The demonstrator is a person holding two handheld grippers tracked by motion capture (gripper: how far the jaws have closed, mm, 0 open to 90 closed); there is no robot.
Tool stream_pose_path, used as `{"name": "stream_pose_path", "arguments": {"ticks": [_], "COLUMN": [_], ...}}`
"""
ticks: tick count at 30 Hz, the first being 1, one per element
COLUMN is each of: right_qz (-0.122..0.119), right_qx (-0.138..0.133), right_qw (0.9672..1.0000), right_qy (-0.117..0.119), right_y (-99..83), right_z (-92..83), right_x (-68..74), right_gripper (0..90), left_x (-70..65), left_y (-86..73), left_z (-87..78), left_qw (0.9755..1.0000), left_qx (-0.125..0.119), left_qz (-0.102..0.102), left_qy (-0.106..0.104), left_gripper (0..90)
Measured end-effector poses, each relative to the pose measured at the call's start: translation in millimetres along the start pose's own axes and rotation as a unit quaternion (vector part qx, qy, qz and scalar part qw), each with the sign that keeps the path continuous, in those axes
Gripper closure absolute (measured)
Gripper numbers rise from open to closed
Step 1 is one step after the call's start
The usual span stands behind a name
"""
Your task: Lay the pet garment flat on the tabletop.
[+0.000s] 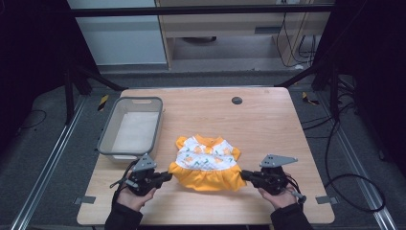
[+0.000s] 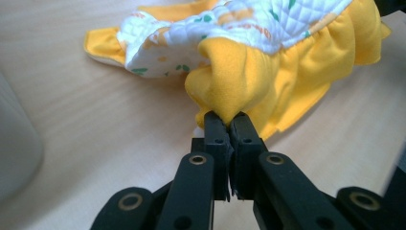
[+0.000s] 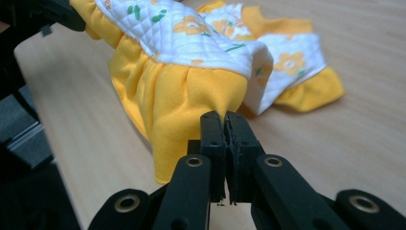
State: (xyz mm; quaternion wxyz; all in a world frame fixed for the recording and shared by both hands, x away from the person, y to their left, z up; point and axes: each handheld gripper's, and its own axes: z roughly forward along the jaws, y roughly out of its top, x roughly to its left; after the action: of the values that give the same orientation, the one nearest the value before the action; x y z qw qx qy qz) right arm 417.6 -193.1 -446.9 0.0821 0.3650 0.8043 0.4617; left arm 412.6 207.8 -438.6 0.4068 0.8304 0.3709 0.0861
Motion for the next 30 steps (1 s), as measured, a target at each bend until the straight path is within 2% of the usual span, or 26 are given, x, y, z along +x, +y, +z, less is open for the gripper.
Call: {"name": "stream_pose_path", "arguments": {"ticks": [2,4,6,9,11,12,14,16,19,24,30], "right_qz": [-0.002,-0.001,0.002,-0.009,-0.020,-0.018,-0.019,-0.023,-0.018,-0.014,-0.014], "right_qx": [0.013,0.029,0.040,0.056,0.071,0.074,0.075,0.062,0.035,-0.009,-0.031], "right_qw": [0.9999,0.9995,0.9992,0.9978,0.9959,0.9956,0.9955,0.9963,0.9978,0.9979,0.9964], "right_qy": [0.007,0.006,-0.009,-0.035,-0.051,-0.054,-0.056,-0.055,-0.054,-0.063,-0.077], "right_y": [-7.5,-16.1,-21.2,-24.6,-26.1,-26.9,-28.0,-27.7,-24.0,-13.3,0.5], "right_z": [-2.9,-1.9,2.5,12.0,18.4,20.7,21.9,20.1,14.2,6.2,4.7], "right_x": [4.7,6.6,5.8,4.1,2.6,2.3,1.8,2.1,2.0,-1.9,-7.0], "right_gripper": [86.9,86.6,85.7,82.5,81.1,79.4,75.9,73.2,69.5,62.8,56.8], "left_x": [-3.1,-5.0,-4.3,-4.0,-4.0,-4.1,-4.5,-5.6,-6.9,-6.4,-3.7], "left_y": [-9.0,-19.1,-24.5,-28.1,-29.1,-29.4,-29.9,-29.4,-26.3,-16.5,-5.6], "left_z": [-0.5,4.8,13.5,25.8,30.9,31.5,29.7,24.1,15.7,7.3,1.9], "left_qw": [1.0000,0.9996,0.9992,0.9977,0.9968,0.9966,0.9970,0.9977,0.9978,0.9966,0.9950], "left_qx": [0.009,0.025,0.035,0.044,0.048,0.048,0.036,0.011,-0.026,-0.057,-0.076], "left_qz": [-0.004,-0.004,0.001,0.013,0.017,0.017,0.018,0.020,0.021,0.021,0.018], "left_qy": [0.000,0.009,0.020,0.051,0.061,0.064,0.066,0.065,0.057,0.055,0.061], "left_gripper": [87.3,86.8,85.1,74.5,67.3,64.2,54.7,45.0,36.9,34.6,34.0]}}
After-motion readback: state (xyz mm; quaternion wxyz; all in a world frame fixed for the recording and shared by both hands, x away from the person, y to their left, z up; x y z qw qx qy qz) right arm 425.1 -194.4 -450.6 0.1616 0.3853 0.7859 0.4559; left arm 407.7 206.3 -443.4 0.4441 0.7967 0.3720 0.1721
